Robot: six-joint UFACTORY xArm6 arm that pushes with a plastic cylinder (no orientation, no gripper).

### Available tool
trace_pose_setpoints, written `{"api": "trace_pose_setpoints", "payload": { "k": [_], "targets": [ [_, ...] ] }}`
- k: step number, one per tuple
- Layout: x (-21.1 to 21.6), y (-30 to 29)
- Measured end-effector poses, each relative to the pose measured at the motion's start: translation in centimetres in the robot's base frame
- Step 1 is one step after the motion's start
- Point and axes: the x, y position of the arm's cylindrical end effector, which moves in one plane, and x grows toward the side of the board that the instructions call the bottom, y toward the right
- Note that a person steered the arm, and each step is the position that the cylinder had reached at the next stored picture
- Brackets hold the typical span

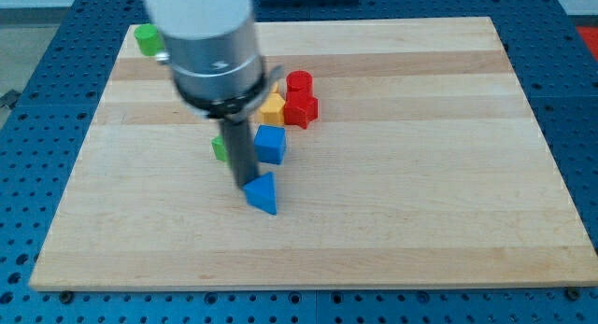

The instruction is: Slightly move the green star towards left side

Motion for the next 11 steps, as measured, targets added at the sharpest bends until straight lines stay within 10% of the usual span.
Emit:
{"api": "trace_pose_setpoints", "payload": {
  "k": [11],
  "targets": [
    [-2.9,-4.3]
  ]
}}
